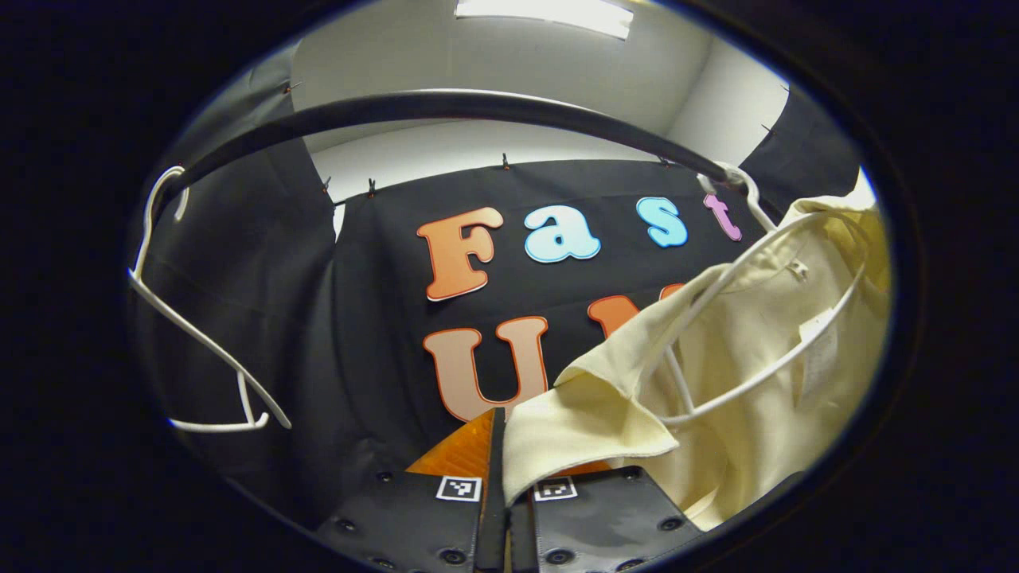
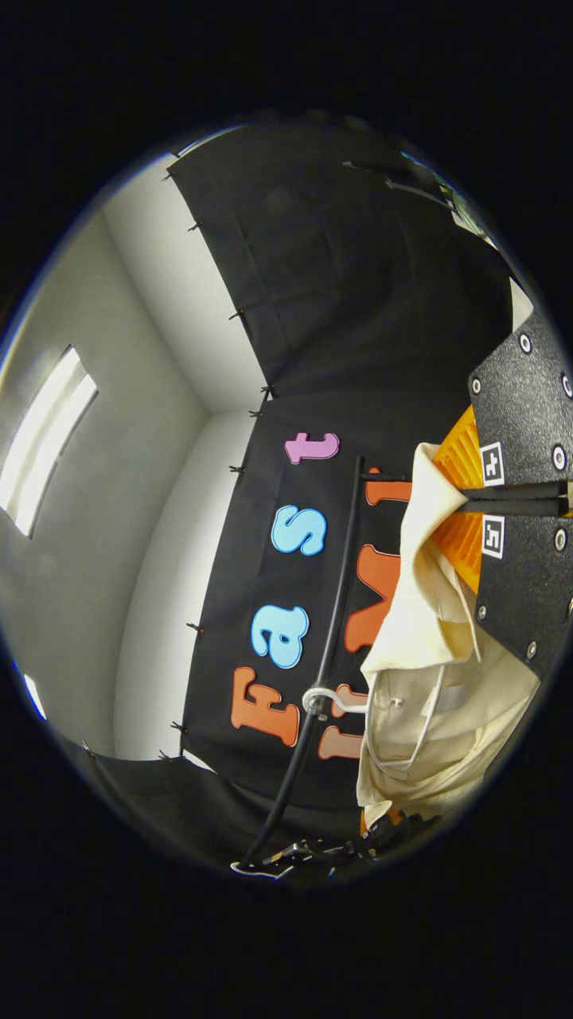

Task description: Grasp the clothes on the hanger with both hands and then place them into the laundry hamper below.

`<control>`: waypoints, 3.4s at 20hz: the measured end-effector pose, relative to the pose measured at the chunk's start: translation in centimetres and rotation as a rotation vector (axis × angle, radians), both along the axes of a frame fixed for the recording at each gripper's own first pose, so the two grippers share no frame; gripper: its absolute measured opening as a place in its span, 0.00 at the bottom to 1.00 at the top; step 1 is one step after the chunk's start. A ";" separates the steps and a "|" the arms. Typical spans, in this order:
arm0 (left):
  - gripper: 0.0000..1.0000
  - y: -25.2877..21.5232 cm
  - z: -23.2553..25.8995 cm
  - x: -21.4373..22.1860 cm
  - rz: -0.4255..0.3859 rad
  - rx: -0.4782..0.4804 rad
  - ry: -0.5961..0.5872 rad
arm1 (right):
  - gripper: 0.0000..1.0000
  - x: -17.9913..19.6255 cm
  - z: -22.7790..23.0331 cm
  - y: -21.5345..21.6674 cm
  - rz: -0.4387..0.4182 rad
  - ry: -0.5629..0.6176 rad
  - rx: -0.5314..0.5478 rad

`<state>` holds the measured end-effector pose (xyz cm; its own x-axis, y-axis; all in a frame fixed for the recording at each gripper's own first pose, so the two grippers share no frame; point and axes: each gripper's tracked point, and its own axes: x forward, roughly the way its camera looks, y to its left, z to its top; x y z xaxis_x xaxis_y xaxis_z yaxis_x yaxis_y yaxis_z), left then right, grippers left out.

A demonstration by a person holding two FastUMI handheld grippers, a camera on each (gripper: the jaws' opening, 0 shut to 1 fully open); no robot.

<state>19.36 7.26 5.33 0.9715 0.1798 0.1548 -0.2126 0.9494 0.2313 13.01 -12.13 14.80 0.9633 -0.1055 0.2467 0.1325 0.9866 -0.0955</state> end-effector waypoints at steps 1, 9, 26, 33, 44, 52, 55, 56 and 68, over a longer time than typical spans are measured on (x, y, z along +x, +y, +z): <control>0.12 0.6 0.6 1.1 0.004 0.002 0.004 | 0.00 0.6 0.8 -0.6 -0.005 -0.007 0.005; 0.12 1.0 0.3 7.9 -0.001 0.020 0.029 | 0.00 7.4 0.5 -5.6 -0.007 0.037 0.114; 0.12 1.7 -13.1 5.1 -0.004 -0.064 0.253 | 0.00 12.5 -19.3 -4.9 -0.006 0.363 0.219; 0.12 1.2 -15.3 -1.3 -0.026 -0.044 0.324 | 0.00 6.4 -25.4 0.3 0.071 0.482 0.156; 0.11 -13.8 -28.3 -10.7 -0.278 -0.281 0.665 | 0.01 -1.3 -38.3 16.4 0.333 0.732 0.134; 0.12 -18.6 -43.8 -16.8 -0.266 -0.424 1.099 | 0.03 -5.9 -54.5 17.0 0.269 1.056 0.236; 0.25 -17.2 -48.0 -19.1 -0.222 -0.380 1.198 | 0.10 -8.0 -57.7 16.9 0.259 1.148 0.254; 0.30 -16.7 -48.7 -19.8 -0.215 -0.366 1.224 | 0.14 -8.7 -58.7 17.2 0.264 1.166 0.255; 0.98 -11.9 -52.8 -25.6 -0.087 -0.430 1.331 | 0.92 -15.7 -64.4 14.3 0.165 1.352 0.283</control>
